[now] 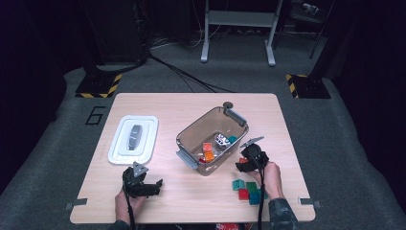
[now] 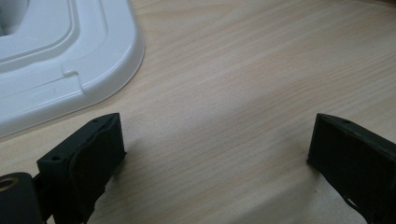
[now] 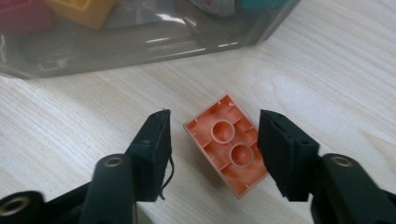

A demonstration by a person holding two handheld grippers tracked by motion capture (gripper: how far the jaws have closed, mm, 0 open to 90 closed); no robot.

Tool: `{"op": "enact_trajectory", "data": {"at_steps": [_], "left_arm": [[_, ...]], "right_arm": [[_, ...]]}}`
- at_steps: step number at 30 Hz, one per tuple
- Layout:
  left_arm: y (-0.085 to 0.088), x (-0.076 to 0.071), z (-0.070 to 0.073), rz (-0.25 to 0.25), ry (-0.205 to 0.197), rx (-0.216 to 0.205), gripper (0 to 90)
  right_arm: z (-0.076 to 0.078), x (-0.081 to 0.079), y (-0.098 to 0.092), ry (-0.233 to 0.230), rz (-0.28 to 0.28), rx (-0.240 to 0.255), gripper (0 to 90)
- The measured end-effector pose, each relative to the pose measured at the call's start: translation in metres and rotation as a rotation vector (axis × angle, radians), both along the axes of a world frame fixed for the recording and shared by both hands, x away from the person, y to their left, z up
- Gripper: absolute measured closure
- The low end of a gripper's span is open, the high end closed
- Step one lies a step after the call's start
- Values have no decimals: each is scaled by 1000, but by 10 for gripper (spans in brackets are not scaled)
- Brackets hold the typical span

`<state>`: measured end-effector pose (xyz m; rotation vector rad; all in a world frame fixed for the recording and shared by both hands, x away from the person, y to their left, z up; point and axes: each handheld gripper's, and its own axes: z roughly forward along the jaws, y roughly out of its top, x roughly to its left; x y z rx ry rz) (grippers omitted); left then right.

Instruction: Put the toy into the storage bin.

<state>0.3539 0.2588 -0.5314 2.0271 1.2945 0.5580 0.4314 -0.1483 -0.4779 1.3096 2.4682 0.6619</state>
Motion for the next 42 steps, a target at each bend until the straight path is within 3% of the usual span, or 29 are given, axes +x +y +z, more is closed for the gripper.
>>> {"op": "enact_trajectory", "data": {"at_steps": [3, 12, 16, 19, 26, 28, 33, 42], "left_arm": [[0, 0, 0, 0, 0, 0, 35], [0, 0, 0, 0, 0, 0, 35], [0, 0, 0, 0, 0, 0, 35], [0, 0, 0, 0, 0, 0, 35], [0, 0, 0, 0, 0, 0, 35], [0, 0, 0, 0, 0, 0, 35], [0, 0, 0, 0, 0, 0, 35], [0, 0, 0, 0, 0, 0, 35]], "right_arm": [[-1, 1, -1, 1, -7, 1, 587], [-3, 1, -2, 11, -45, -6, 678], [-3, 1, -3, 18, -63, 4, 682], [-4, 2, -3, 24, -70, 11, 609], [-5, 6, -2, 19, -91, 10, 579], [-6, 7, -1, 11, -102, 10, 580], [-6, 8, -2, -9, -106, 4, 681], [-4, 4, -4, -13, -101, 8, 688]]}}
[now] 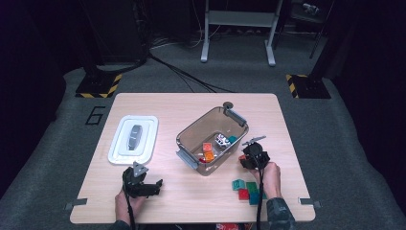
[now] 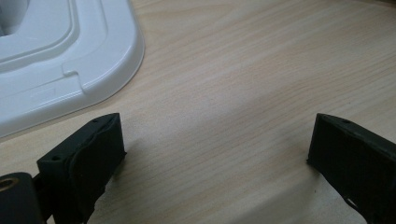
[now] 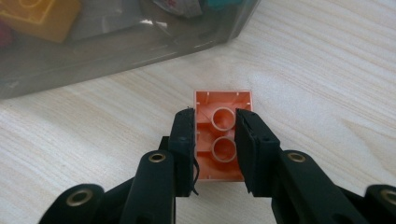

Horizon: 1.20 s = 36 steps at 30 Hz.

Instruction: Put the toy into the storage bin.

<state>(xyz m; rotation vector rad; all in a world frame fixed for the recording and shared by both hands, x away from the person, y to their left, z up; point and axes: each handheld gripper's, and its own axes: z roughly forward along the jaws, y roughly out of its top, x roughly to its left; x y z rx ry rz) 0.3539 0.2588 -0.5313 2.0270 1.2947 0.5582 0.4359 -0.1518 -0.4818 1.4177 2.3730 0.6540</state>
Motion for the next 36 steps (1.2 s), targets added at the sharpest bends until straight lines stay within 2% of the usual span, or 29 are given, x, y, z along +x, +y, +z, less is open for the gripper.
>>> {"op": "enact_trajectory", "data": {"at_steps": [8, 13, 27, 36], "left_arm": [[0, 0, 0, -1, 0, 0, 35], [0, 0, 0, -1, 0, 0, 35], [0, 0, 0, -1, 0, 0, 35], [0, 0, 0, 0, 0, 0, 35]], "right_arm": [[4, -4, -3, -6, 0, 10, 689], [15, -7, -9, -37, -11, 41, 690], [49, -14, -12, -106, -4, 73, 690], [67, -17, -12, -140, 3, 70, 690]]}}
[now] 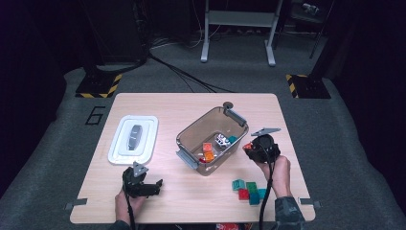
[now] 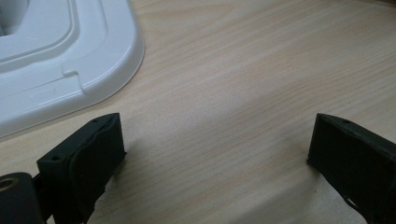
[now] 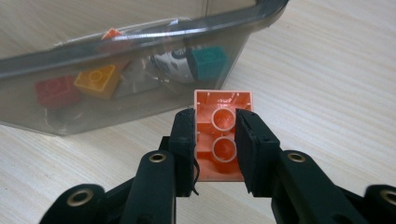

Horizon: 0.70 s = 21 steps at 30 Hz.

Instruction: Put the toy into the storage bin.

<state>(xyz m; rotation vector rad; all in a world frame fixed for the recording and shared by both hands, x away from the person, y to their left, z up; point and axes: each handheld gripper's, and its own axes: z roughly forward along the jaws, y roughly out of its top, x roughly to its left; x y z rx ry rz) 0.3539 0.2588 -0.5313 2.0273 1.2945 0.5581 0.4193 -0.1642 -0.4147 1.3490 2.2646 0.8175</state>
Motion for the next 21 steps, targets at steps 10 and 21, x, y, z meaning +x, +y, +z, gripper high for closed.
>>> {"op": "enact_trajectory", "data": {"at_steps": [10, 21], "left_arm": [[0, 0, 0, 0, 0, 0, 35], [0, 0, 0, 0, 0, 0, 35]], "right_arm": [[24, -2, 1, -47, 4, 7, 690], [44, 1, 10, -81, 23, 12, 690]]}}
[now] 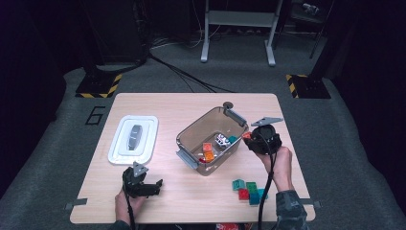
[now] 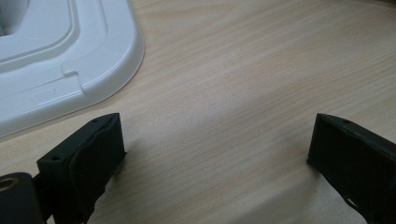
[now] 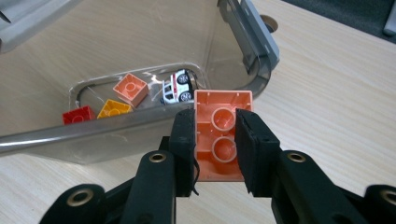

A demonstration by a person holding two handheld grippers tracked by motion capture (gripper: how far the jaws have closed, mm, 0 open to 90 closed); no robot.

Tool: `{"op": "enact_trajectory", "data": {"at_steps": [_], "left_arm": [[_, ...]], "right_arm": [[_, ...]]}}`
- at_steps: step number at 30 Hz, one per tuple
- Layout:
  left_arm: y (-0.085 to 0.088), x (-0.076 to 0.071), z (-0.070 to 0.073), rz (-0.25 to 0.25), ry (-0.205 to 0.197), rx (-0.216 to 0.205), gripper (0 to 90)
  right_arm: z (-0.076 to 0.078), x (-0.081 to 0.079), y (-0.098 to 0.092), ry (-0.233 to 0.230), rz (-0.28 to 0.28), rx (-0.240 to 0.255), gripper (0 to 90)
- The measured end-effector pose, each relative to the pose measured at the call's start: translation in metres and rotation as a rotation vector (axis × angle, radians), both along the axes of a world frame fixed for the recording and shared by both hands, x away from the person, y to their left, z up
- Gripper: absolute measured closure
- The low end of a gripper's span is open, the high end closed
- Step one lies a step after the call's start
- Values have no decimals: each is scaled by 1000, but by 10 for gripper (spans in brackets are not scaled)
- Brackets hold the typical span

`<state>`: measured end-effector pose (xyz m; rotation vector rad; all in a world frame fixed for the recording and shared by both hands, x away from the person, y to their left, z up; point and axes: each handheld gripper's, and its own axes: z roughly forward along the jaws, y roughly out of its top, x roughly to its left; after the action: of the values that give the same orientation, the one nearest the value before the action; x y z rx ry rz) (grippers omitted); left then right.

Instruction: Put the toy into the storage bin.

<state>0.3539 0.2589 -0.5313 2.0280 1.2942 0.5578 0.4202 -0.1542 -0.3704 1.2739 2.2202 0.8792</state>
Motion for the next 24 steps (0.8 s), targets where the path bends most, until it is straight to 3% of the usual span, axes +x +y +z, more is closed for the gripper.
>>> {"op": "enact_trajectory", "data": {"at_steps": [10, 24], "left_arm": [[0, 0, 0, 0, 0, 0, 35], [0, 0, 0, 0, 0, -1, 35]], "right_arm": [[12, 7, 15, -22, 37, -6, 689], [9, 19, 35, -2, 79, -6, 689]]}}
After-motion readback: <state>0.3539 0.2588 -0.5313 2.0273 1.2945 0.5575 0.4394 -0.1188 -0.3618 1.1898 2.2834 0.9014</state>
